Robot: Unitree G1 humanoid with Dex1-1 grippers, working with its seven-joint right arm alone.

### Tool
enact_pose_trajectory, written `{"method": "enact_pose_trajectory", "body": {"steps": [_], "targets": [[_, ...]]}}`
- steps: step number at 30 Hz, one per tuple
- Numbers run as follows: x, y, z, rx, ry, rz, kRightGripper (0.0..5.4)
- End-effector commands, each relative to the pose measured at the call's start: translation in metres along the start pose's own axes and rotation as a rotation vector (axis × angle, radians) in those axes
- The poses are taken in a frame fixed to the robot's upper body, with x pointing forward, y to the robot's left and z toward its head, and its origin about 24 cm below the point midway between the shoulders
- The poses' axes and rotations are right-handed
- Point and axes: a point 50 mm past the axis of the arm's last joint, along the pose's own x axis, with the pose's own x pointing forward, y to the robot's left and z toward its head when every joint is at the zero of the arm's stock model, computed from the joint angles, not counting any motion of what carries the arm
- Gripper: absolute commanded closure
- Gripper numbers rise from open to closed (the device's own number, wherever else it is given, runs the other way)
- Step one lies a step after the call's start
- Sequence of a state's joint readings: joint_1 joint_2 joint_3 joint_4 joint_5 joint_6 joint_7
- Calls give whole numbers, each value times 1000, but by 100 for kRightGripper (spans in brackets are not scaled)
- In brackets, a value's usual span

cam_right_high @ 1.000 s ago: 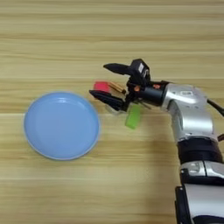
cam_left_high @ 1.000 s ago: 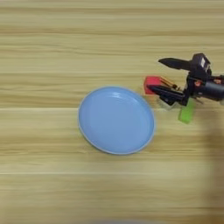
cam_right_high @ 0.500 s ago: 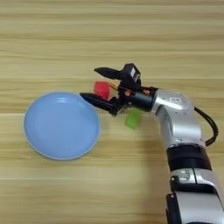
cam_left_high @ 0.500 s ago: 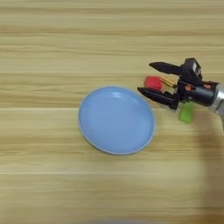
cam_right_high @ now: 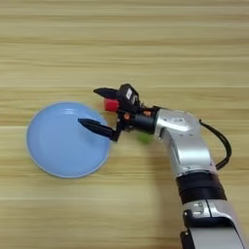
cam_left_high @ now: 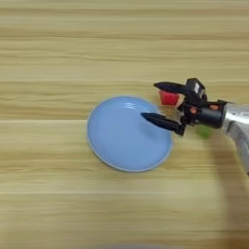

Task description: Move the objects on the table

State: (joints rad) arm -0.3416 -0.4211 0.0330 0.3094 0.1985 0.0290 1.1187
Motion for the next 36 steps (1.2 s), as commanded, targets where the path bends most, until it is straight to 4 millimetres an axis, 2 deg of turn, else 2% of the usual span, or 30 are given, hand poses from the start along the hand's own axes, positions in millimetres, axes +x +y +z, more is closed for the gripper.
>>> {"method": "enact_pose_trajectory", "body": {"steps": [1, 6, 15, 24, 36], "targets": [[19, 3, 24, -186, 5, -7, 3], [39, 20, 15, -200, 73, 47, 3], [58, 26, -3, -161, 192, 84, 3], [64, 36, -11, -152, 240, 153, 3], [73, 52, -5, -168, 227, 248, 3]]}}
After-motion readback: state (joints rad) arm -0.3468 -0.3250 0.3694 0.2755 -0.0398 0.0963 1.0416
